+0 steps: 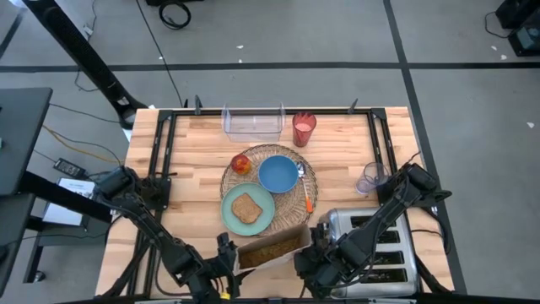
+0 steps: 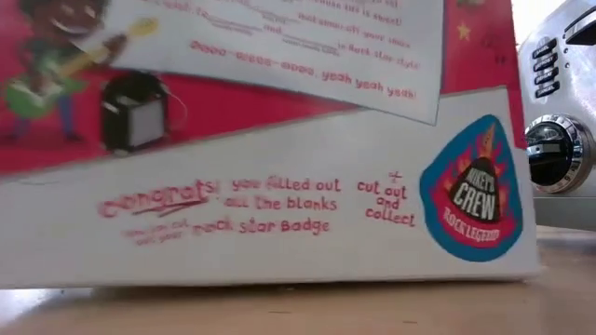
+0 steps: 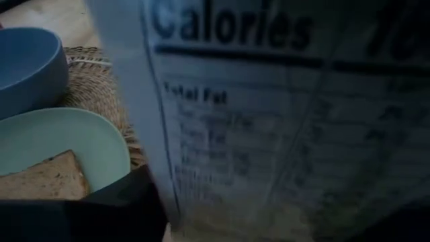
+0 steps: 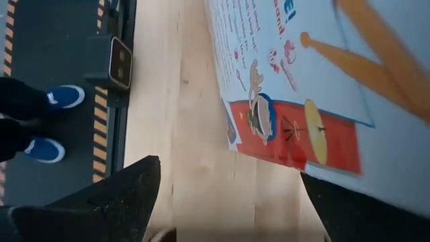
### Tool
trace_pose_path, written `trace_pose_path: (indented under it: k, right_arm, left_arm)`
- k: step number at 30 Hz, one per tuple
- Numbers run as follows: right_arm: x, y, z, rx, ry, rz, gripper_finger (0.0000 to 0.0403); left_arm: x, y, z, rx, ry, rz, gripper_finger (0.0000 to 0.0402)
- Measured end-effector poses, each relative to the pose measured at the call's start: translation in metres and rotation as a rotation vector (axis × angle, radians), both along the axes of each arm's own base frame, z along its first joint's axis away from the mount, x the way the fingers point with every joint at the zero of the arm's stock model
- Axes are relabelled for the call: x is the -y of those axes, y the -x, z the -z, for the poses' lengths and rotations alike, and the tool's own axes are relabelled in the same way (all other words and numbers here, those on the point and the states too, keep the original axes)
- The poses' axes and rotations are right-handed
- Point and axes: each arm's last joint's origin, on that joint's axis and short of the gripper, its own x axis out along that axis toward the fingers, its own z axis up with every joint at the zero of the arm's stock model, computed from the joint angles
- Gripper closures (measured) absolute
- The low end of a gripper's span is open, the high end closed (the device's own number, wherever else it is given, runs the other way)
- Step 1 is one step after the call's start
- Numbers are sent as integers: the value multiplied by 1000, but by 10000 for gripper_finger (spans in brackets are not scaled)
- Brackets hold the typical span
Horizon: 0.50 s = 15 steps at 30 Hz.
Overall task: Arrange a breakfast setting
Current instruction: Pour the cereal into the blue bowl
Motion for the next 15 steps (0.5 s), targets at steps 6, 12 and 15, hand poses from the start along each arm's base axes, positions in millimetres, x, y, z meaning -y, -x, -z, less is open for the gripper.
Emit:
trace_pose_path:
  k: [6,12,15]
  right_arm:
    - [5,13,-51,0,-72,8,41]
    - [28,43,-120,104,-119,122,41]
    - [46,61,-146,192,-116,218,41]
  left_arm:
    - [-1,0,-1,-4,0,4,212]
    - [-9,5,-26,26,66,10,258]
    - [-15,10,-48,73,115,8,259]
